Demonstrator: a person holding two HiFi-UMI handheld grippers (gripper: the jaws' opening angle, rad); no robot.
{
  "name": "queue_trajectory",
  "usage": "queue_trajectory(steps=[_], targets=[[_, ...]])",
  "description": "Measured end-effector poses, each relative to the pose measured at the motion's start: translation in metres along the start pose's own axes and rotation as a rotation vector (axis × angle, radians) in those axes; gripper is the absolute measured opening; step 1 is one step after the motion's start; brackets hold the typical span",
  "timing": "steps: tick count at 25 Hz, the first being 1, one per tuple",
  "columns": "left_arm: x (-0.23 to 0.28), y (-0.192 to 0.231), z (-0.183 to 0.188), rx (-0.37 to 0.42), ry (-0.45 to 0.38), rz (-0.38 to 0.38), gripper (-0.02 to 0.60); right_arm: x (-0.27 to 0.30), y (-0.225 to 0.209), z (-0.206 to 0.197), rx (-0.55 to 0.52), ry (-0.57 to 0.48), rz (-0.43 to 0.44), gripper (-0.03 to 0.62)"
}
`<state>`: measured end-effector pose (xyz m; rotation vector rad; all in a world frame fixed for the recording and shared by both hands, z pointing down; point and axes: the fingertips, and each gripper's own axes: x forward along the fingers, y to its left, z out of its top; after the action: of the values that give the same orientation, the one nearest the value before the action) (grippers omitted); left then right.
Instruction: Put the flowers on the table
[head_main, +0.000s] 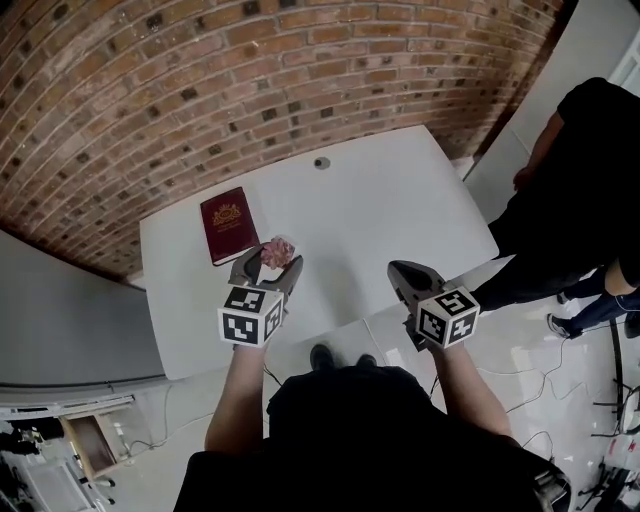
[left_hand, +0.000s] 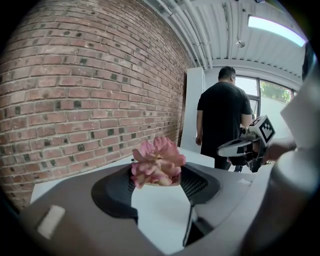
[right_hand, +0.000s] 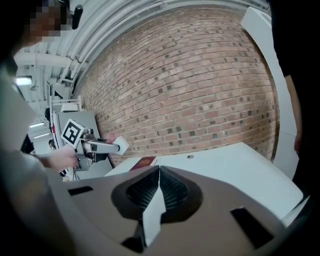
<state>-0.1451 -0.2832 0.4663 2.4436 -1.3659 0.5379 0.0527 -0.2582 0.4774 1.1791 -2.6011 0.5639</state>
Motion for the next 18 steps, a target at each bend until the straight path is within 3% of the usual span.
queue_trajectory(steps=[8,18], targets=[[0.015,0.025,-0.012,-0.017,0.017,-0.059,0.272,0.031,0.023,0.007,0.022,-0.004,-0.006,0.012],[0.06,0.015,-0.009,-0.036,0.065,-0.101,0.272,0.052,-0.013,0.014,0.049,-0.002,0.001,0.012]])
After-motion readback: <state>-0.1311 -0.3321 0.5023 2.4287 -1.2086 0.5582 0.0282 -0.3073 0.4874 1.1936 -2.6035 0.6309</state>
